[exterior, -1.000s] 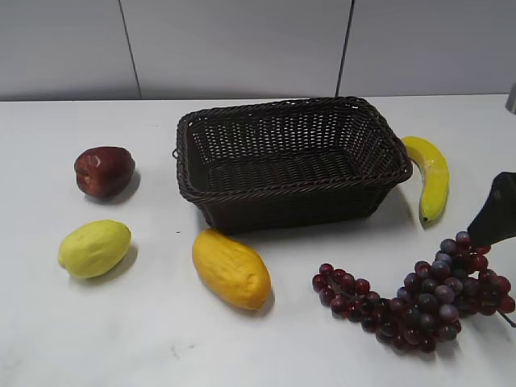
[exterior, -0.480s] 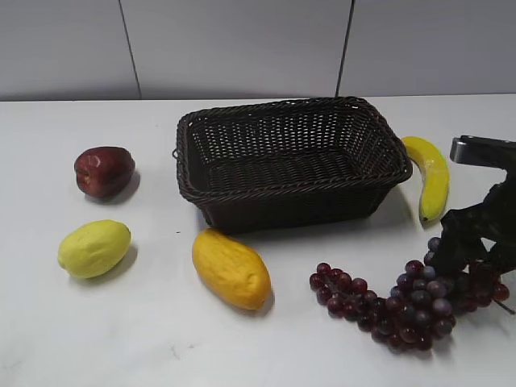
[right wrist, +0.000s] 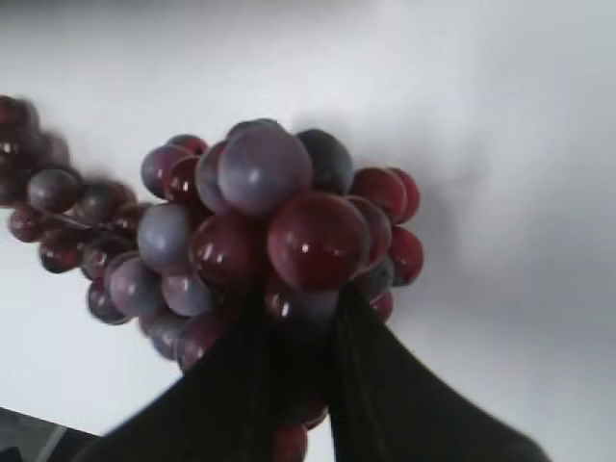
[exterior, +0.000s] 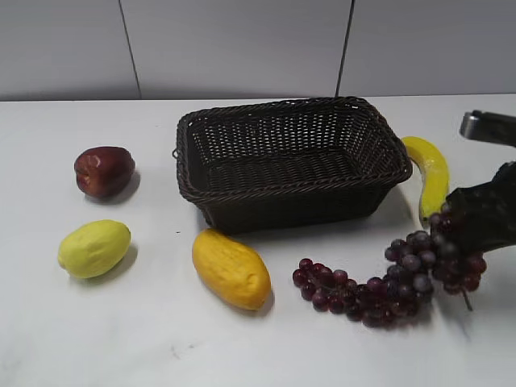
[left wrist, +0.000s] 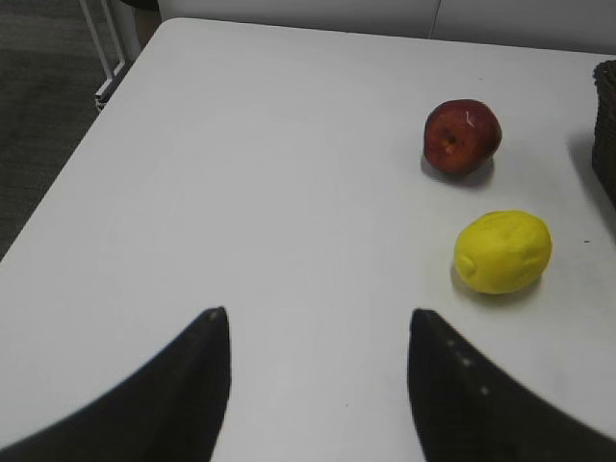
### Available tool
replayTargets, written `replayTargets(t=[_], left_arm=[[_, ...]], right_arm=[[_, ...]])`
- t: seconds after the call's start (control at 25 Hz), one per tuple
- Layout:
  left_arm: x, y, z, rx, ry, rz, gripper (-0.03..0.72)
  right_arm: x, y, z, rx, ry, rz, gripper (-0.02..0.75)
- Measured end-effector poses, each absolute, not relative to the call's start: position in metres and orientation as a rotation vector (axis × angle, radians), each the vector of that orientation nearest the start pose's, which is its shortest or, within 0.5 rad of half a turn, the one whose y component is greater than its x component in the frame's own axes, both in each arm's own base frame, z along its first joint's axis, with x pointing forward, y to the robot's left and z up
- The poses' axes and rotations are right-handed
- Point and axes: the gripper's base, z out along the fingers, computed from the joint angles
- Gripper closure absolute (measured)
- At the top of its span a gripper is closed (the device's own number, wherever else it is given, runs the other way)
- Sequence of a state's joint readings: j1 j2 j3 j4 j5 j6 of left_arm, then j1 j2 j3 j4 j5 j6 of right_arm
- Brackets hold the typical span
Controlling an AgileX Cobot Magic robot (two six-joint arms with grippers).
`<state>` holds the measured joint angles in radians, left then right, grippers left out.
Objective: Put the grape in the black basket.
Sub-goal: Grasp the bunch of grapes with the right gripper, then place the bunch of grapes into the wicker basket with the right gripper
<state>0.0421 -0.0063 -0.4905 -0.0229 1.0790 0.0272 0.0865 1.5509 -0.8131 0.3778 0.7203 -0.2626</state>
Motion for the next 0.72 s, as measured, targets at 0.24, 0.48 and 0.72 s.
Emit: replayTargets(t=[0.24,0.48,0.72], left_arm=[[-0.005,-0.002,0.273,-0.014,2.066,0.015,0.136],[-0.005,-0.002,0.273,-0.014,2.066,0.015,0.136],[-0.005,-0.002,0.273,-0.014,2.066,0.016,0.136]], right_arm=[[0.252,0.046,0.268,-0.169,2.607,0.386,0.659],[0.245,0.047,0.370,-0.191,2.254,0.401,0.659],[0.246,0.055,0.445,-0.171,2.006,0.541,0.659]])
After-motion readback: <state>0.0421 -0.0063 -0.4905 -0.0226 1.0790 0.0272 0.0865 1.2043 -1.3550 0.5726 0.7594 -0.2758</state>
